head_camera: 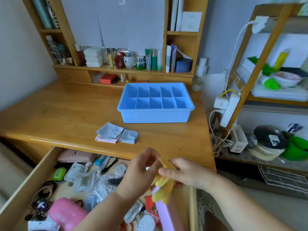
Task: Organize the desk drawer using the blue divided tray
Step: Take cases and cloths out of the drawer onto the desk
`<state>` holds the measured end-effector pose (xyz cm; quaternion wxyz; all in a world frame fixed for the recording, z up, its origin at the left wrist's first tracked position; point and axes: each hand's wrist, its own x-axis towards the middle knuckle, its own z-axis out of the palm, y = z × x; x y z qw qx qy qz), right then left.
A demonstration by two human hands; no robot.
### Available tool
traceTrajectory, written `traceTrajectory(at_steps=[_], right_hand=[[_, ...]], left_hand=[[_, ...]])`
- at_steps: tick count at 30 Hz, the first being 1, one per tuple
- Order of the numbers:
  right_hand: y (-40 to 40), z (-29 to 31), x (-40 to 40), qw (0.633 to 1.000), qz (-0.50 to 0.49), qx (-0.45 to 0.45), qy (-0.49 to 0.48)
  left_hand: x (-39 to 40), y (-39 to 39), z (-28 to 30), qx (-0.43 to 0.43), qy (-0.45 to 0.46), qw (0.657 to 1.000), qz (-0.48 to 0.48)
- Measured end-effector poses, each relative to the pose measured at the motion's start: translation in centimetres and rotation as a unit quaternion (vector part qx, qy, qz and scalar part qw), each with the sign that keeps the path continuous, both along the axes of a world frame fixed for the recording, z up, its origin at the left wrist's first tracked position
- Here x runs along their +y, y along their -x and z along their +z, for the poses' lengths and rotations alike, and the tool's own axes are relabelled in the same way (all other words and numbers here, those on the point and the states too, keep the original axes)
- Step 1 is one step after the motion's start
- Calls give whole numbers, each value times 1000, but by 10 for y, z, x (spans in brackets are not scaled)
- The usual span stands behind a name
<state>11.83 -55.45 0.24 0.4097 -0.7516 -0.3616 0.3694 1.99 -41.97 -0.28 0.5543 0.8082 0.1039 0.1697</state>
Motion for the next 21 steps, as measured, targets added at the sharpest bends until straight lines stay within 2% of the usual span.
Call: traceTrajectory(at_steps=[2, 4, 5, 8, 11, 15, 18, 21], right_hand=[[-5, 2, -5, 990, 8, -136, 48], [-6, 5, -7, 960, -4, -274, 52], [-5, 7, -7, 954, -31, -296, 22], [-5, 13, -6, 948, -133, -277, -81], [-8, 17, -5, 935, -159, -303, -87], [-13, 19, -6, 956, -175, -218, -86], [-24, 27, -9, 972, -192, -95, -99], [-40, 39, -14, 968, -209, 25, -135]], left_hand=[[5, -4, 7, 21, 30, 999, -4], [8, -10, 14, 26, -23, 999, -10], [9, -13, 18, 25, -52, 998, -17], [12, -21, 28, 23, -116, 993, -29], [17, -27, 34, 16, -143, 989, -20], [32, -33, 40, 54, -163, 984, -39], [50, -37, 42, 108, -169, 977, -77], [70, -41, 45, 137, -48, 986, -86]])
